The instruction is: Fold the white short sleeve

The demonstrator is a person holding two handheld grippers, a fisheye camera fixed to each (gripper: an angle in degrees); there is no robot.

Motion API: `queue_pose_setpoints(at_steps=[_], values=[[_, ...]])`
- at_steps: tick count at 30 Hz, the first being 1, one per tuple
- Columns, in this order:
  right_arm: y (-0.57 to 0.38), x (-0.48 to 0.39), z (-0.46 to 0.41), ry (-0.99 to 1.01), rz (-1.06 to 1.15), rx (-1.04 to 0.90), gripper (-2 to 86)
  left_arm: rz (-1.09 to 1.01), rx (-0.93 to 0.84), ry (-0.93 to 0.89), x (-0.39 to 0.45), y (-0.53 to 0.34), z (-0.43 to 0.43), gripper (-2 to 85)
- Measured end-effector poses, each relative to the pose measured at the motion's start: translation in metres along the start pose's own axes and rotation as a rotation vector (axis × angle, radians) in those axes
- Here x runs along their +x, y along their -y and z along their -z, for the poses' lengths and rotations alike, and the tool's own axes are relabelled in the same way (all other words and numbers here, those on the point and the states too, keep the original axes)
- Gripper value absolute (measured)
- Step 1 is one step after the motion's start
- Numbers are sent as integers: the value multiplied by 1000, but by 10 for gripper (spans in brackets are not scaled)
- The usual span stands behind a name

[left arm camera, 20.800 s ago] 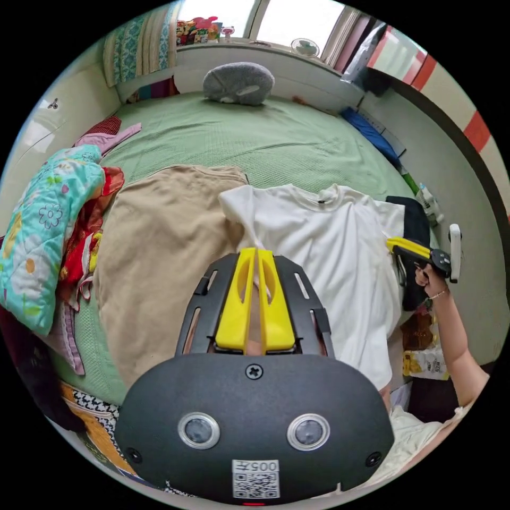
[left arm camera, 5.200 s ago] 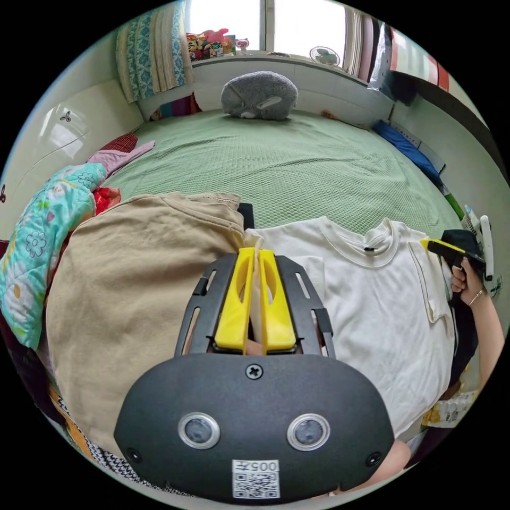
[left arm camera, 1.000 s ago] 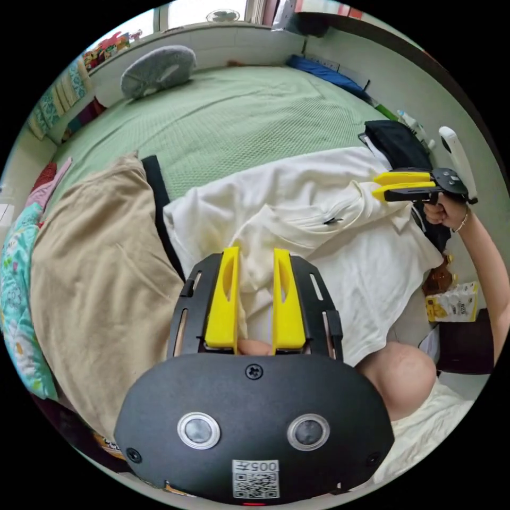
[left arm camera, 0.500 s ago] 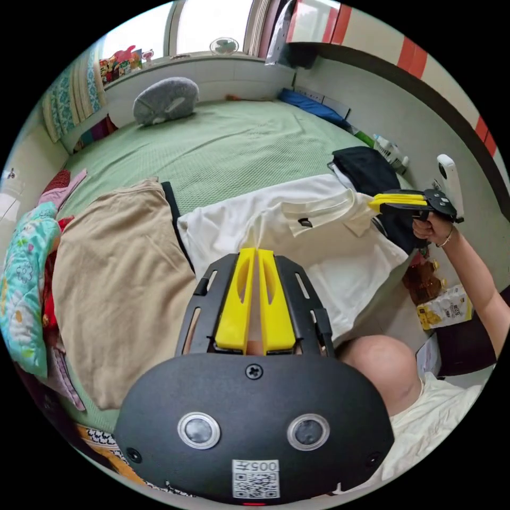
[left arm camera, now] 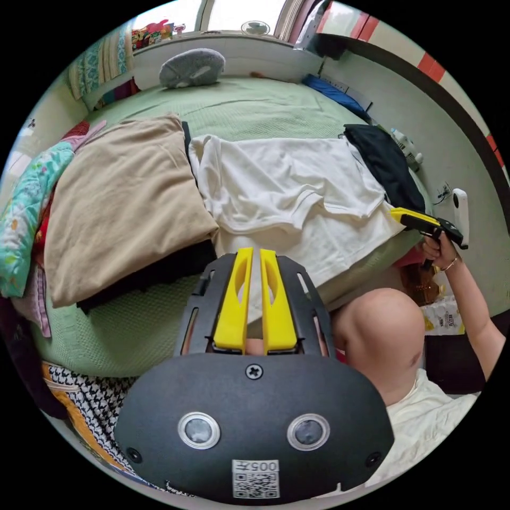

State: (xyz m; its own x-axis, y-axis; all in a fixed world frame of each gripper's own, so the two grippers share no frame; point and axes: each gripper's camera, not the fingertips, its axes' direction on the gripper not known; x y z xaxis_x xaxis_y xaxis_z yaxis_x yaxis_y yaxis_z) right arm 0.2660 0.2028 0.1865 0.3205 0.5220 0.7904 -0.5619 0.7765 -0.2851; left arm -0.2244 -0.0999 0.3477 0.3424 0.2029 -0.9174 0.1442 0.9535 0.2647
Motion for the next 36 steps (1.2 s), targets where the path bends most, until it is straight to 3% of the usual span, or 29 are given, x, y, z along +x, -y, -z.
queue_pose_setpoints(at_steps=[4, 9, 16, 21, 27, 31, 36], values=[[5, -1, 11, 12, 2, 16, 60, 20, 31, -13, 0, 1, 5, 78], [-1, -26, -6, 20, 62, 0, 61, 77, 100, 97, -7, -12, 10, 83], [47, -99, -43, 66, 204, 14, 83, 102, 221, 86, 0, -37, 26, 78], [97, -136, -79, 119, 155, 44, 91, 78, 360, 277, 19, -51, 41, 83], [106, -144, -111, 149, 56, 54, 85, 101, 196, 141, -3, -36, 16, 93], [101, -145, -105, 6, 96, 106, 81, 100, 157, 237, -2, -40, 12, 79], [101, -145, -111, 68, 57, 95, 83, 71, 264, 329, 11, -55, 28, 102]])
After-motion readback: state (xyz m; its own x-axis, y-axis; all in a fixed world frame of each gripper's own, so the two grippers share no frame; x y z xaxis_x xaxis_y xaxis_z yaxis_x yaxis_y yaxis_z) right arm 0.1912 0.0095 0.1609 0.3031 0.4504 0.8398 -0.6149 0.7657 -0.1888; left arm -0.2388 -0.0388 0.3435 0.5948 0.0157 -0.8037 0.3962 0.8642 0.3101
